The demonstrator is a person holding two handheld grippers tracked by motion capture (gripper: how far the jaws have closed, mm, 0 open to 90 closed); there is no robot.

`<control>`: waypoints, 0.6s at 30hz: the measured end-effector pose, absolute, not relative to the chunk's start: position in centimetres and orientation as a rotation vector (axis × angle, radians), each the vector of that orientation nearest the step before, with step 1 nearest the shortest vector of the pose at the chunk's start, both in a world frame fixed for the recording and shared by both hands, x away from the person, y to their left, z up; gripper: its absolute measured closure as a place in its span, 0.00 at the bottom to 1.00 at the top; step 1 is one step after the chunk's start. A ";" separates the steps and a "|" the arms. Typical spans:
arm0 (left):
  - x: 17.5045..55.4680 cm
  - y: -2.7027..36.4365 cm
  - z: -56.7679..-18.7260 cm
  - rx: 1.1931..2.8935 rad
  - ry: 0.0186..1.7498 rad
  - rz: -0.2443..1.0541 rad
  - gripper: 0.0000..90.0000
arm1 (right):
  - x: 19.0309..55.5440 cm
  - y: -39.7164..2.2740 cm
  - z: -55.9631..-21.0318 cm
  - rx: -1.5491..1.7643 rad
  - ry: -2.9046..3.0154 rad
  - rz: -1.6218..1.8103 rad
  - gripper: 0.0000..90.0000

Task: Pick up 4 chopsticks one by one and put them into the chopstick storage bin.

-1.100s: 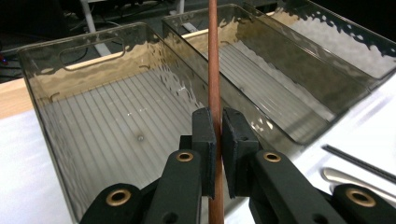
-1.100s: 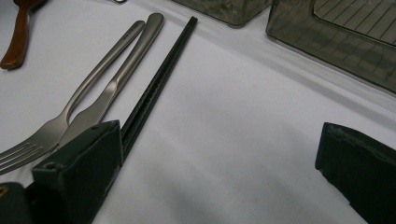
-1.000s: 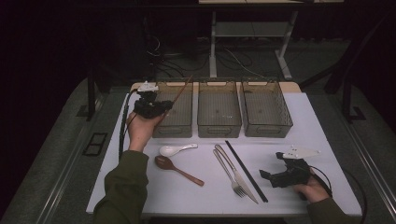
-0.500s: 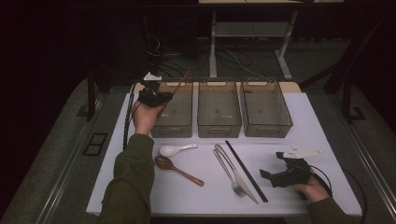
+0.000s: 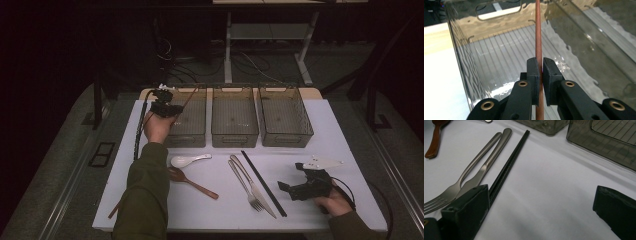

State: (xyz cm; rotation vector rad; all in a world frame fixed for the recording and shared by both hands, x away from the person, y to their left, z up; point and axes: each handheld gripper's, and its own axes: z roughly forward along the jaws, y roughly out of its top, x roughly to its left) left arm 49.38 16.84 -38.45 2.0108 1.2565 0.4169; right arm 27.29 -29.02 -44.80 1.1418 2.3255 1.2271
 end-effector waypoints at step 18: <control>49.2 16.9 -38.5 1.981 1.236 0.377 0.63 | 27.3 -29.0 -44.8 1.139 2.327 1.227 0.01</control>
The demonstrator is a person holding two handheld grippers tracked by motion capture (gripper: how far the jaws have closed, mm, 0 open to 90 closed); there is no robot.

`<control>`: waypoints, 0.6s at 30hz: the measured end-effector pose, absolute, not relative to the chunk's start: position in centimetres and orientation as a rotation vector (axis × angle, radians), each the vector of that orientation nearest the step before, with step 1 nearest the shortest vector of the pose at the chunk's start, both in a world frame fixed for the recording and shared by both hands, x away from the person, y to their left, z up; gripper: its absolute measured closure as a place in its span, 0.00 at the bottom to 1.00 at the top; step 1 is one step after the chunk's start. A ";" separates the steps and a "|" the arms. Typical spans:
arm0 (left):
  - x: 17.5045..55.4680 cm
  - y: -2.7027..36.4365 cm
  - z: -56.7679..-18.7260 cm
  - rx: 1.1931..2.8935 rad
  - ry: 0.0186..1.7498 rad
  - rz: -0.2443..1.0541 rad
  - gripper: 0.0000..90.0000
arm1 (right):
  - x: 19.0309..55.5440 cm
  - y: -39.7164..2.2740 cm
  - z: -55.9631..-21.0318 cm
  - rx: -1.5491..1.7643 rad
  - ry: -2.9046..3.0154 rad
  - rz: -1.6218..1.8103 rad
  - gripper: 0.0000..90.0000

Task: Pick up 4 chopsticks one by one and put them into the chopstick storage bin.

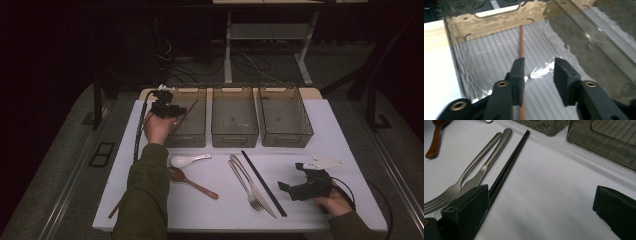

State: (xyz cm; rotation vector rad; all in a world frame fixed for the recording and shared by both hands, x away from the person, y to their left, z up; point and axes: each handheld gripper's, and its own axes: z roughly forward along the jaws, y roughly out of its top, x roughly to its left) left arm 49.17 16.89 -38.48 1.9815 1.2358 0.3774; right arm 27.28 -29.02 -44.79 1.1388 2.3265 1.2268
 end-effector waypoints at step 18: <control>45.2 16.4 -35.7 1.986 1.028 0.371 0.29 | 27.2 -29.1 -44.7 1.145 2.324 1.225 0.01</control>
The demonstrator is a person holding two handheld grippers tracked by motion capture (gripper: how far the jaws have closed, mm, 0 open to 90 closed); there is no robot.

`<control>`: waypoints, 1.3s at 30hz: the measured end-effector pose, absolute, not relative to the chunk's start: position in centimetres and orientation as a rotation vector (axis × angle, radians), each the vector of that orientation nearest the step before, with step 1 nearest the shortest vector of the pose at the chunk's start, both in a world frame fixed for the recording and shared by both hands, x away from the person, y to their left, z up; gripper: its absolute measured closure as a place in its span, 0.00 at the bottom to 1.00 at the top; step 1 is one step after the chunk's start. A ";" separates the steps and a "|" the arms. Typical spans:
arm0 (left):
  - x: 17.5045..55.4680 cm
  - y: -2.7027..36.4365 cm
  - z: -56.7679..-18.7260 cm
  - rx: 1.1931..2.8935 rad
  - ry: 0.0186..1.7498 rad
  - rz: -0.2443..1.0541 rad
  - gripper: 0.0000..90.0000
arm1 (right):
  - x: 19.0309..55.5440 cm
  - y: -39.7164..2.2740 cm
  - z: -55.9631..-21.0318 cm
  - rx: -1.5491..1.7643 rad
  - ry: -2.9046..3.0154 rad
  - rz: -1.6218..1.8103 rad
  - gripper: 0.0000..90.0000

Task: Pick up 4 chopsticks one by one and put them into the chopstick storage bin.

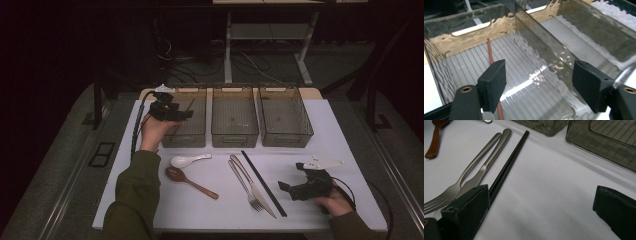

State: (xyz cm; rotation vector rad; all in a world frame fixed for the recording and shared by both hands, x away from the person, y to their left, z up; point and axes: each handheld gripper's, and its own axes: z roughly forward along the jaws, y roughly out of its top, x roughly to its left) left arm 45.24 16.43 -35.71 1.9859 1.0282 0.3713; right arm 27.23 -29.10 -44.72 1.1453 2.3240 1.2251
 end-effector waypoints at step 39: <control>32.6 21.6 -38.2 1.988 0.993 0.434 0.05 | 27.2 -29.0 -44.8 1.143 2.323 1.212 0.01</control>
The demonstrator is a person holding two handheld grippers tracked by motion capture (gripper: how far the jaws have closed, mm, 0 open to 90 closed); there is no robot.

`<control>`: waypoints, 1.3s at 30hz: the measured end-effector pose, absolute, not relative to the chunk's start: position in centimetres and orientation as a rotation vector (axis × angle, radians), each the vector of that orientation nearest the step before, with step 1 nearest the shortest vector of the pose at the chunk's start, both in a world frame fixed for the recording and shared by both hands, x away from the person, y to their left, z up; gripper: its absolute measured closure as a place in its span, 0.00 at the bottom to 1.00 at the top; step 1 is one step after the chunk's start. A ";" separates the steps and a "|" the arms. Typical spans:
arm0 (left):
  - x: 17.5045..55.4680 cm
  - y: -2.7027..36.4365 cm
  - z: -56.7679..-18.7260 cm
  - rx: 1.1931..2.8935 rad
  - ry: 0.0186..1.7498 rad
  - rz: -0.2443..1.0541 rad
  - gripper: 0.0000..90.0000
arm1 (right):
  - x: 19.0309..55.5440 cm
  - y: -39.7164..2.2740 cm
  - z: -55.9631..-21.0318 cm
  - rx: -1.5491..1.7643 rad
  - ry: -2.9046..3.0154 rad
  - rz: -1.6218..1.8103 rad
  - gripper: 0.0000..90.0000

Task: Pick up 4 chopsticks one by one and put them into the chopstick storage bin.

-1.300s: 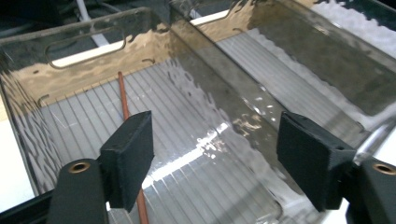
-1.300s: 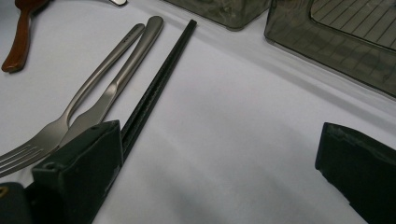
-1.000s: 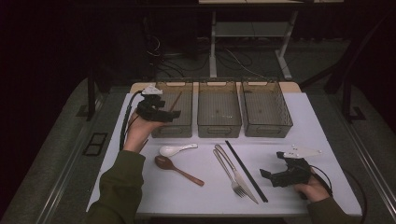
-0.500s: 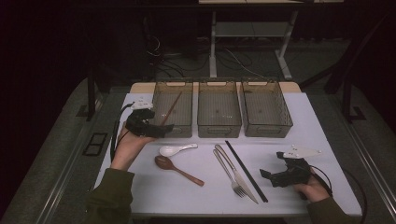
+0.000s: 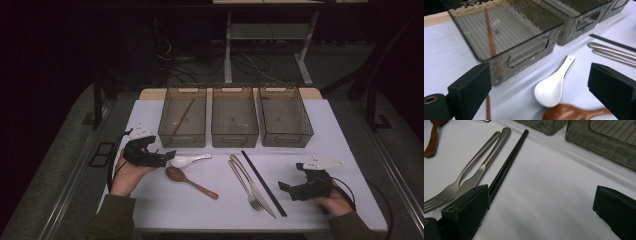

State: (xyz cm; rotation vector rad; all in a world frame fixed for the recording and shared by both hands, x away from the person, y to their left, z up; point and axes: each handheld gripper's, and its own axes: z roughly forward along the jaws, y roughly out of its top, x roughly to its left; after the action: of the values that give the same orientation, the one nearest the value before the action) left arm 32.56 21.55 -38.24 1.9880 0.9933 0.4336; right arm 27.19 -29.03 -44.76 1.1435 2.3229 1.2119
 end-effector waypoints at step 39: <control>28.7 26.6 -43.1 2.059 1.205 0.435 0.61 | 27.2 -28.9 -44.8 1.138 2.330 1.211 0.01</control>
State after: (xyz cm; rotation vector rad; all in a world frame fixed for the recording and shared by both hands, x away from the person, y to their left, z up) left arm 28.74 26.56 -43.07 2.0594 1.2046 0.4347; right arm 27.21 -28.95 -44.76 1.1379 2.3300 1.2111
